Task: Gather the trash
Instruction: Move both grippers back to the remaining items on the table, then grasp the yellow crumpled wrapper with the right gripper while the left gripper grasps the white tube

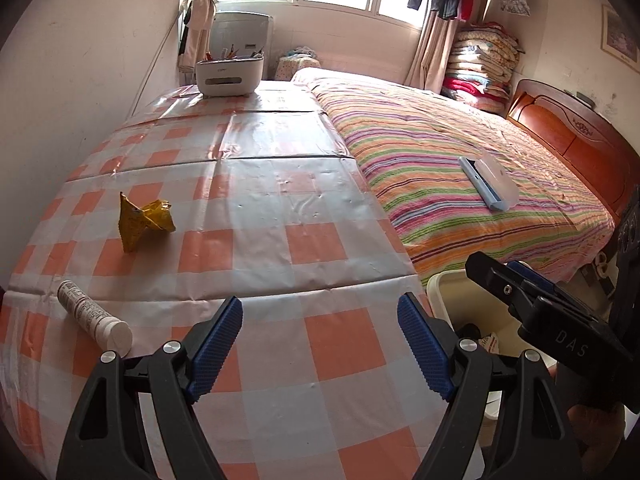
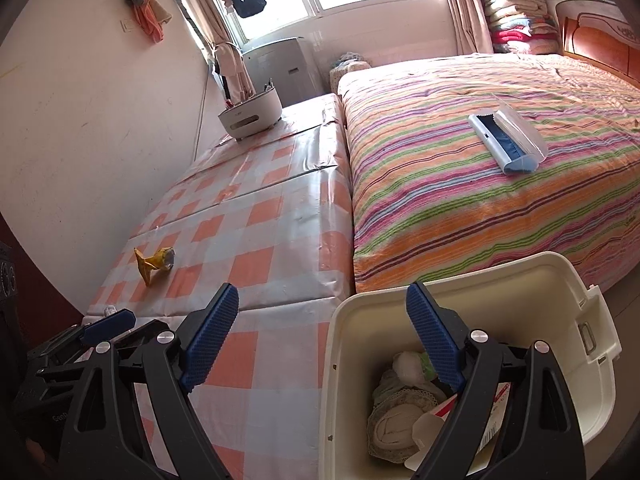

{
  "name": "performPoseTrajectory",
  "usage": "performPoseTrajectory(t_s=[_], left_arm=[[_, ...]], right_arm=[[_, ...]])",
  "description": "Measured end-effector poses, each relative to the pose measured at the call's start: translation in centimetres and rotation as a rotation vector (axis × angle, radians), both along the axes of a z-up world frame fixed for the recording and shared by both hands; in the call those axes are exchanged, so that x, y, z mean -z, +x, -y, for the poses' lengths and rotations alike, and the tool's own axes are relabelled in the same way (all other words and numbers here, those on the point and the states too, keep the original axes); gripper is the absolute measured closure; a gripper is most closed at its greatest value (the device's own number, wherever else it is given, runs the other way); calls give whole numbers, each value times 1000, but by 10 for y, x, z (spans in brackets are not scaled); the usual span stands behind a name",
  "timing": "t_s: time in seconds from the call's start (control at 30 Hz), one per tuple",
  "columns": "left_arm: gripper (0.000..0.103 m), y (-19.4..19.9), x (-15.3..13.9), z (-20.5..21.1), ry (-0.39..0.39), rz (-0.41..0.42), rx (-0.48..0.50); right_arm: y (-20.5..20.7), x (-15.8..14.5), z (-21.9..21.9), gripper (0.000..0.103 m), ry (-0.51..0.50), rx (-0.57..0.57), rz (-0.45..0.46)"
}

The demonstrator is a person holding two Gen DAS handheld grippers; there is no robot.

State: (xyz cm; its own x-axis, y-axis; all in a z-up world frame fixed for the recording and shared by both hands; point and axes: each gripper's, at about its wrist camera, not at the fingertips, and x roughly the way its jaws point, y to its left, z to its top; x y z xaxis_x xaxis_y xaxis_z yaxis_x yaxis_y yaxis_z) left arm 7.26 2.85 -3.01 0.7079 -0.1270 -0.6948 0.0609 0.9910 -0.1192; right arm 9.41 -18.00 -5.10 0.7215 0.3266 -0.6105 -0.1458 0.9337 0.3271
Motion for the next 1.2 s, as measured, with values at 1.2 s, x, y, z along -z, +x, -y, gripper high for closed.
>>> performPoseTrajectory(t_s=[1.2], left_arm=[[26,35,48,-173,-162,-162,-510]], right_arm=[[105,-12,-208,18,-40,-587,38]])
